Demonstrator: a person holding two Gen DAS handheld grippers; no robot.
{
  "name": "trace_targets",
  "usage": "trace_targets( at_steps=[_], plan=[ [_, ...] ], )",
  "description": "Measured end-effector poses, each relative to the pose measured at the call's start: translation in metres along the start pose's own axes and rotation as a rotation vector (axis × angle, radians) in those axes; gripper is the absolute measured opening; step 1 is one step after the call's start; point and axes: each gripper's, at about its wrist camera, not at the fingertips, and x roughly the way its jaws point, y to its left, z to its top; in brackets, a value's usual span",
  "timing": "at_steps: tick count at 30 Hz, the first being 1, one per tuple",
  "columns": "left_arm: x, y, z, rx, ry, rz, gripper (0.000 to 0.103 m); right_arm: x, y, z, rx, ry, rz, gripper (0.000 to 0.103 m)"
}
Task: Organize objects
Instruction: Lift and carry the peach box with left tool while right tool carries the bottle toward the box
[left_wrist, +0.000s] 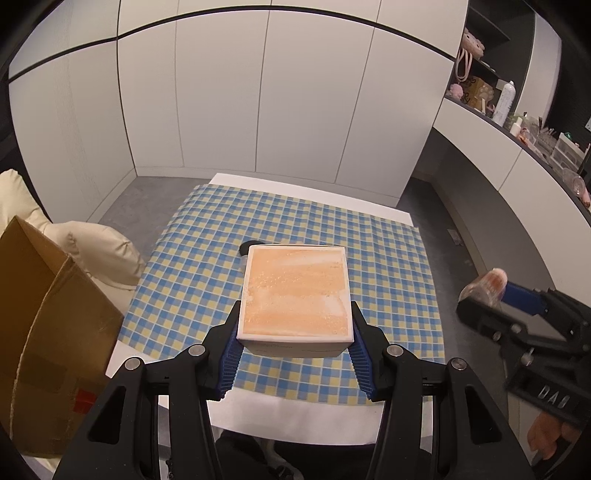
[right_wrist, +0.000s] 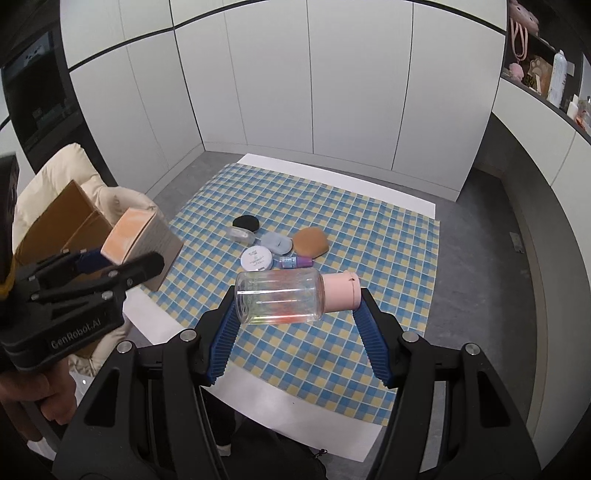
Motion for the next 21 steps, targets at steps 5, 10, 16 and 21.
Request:
trace_targets(
  at_steps=[5, 10, 16, 21],
  plan=[
    [-0.002, 0.011, -0.001, -0.011, -0.002, 0.010, 0.051, 0.004, -0.002, 0.006, 0.044, 0.001, 0.008, 0.063],
    [-0.002, 0.023, -0.004, -0.043, 0.008, 0.009, 0.051, 0.007, 0.008, 0.012, 0.042, -0.004, 0.021, 0.063],
    [-0.004, 0.033, -0.004, -0.058, -0.004, 0.017, 0.052, 0.010, 0.025, 0.014, 0.012, -0.005, 0.029, 0.063],
    [-0.006, 0.041, -0.006, -0.068, -0.010, 0.030, 0.052, 0.015, 0.043, 0.015, -0.034, 0.004, 0.031, 0.063]
  ],
)
